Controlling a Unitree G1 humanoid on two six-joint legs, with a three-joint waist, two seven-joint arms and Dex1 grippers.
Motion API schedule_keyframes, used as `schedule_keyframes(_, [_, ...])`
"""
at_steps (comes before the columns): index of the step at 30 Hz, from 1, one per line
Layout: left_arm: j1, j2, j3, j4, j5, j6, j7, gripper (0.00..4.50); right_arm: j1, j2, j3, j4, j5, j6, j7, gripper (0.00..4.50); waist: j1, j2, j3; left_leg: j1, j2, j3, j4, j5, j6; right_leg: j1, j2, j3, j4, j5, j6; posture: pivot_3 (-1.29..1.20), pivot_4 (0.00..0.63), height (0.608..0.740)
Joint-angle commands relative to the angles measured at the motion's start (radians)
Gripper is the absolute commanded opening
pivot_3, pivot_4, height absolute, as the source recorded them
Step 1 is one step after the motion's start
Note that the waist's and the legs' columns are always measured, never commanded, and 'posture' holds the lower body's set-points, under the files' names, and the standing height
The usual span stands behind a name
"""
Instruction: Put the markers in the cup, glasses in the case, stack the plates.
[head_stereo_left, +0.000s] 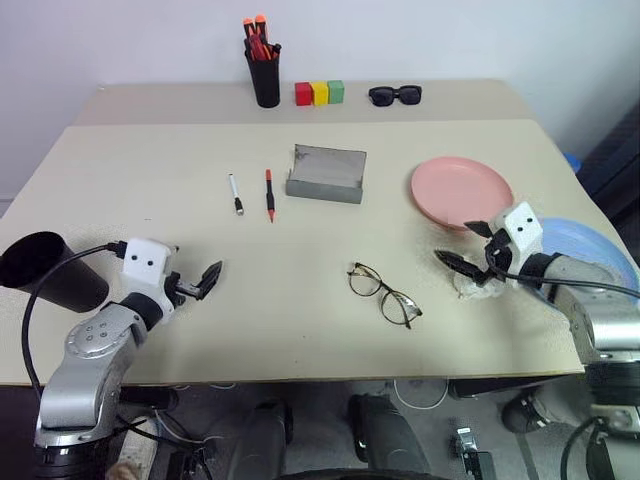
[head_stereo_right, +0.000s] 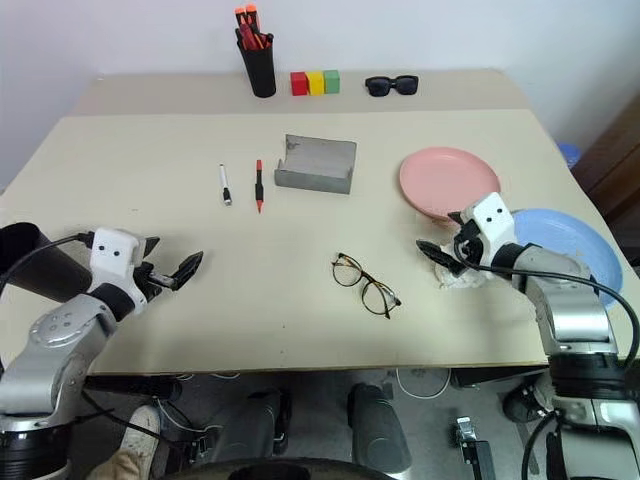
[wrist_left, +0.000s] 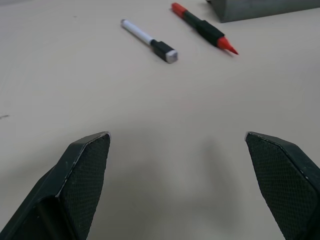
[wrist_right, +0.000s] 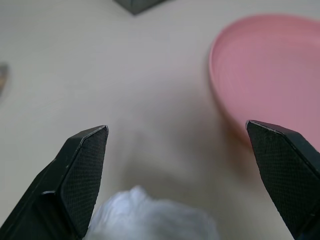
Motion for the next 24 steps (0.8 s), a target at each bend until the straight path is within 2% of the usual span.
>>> schedule_keyframes(1, [-0.019, 0.002, 0.01, -0.013, -0.007, -0.003, 0.003, 4.44, -0.017, -0.004, -0.025, -0.042, 0.012, -0.005, -0.008, 4.5, 0.0, 0.0, 0.0, 0.0, 0.0, 0.0, 0.0, 0.0, 0.0, 0.0, 0.0, 0.0, 0.0, 0.0, 0.0, 0.0, 0.15, 0.74])
schedule_keyframes(9, [-0.017, 0.0, 0.004, -0.05, -0.006, 0.024, 0.015, 4.44, -0.01, 0.001, -0.026, -0.054, 0.016, -0.009, -0.011, 4.5, 0.008, 0.0, 0.0, 0.0, 0.0, 0.0, 0.0, 0.0, 0.0, 0.0, 0.0, 0.0, 0.0, 0.0, 0.0, 0.0, 0.15, 0.74])
schedule_keyframes(14, [-0.087, -0.02, -0.037, -0.055, 0.02, 0.087, 0.078, 4.44, -0.035, 0.028, -0.004, -0.068, 0.013, -0.021, -0.02, 4.5, 0.011, 0.0, 0.0, 0.0, 0.0, -0.001, 0.001, 0.0, 0.0, 0.001, 0.0, 0.0, 0.0, 0.0, 0.0, 0.0, 0.15, 0.74])
schedule_keyframes(19, [-0.256, -0.082, -0.059, 0.028, 0.031, 0.207, 0.18, 4.44, -0.051, 0.084, 0.04, -0.149, 0.011, -0.016, -0.049, 4.5, 0.011, 0.0, 0.0, 0.0, 0.0, -0.001, 0.001, 0.0, 0.0, 0.001, 0.0, -0.001, 0.001, 0.001, 0.002, 0.0, 0.15, 0.74])
schedule_keyframes(24, [-0.595, -0.181, -0.06, 0.25, 0.068, 0.412, 0.354, 4.44, -0.081, 0.14, 0.082, -0.256, 0.03, 0.027, -0.074, 4.5, 0.012, -0.001, 0.001, -0.001, -0.001, -0.004, 0.003, 0.0, 0.0, 0.001, 0.001, -0.002, 0.002, 0.002, 0.005, 0.0, 0.15, 0.74])
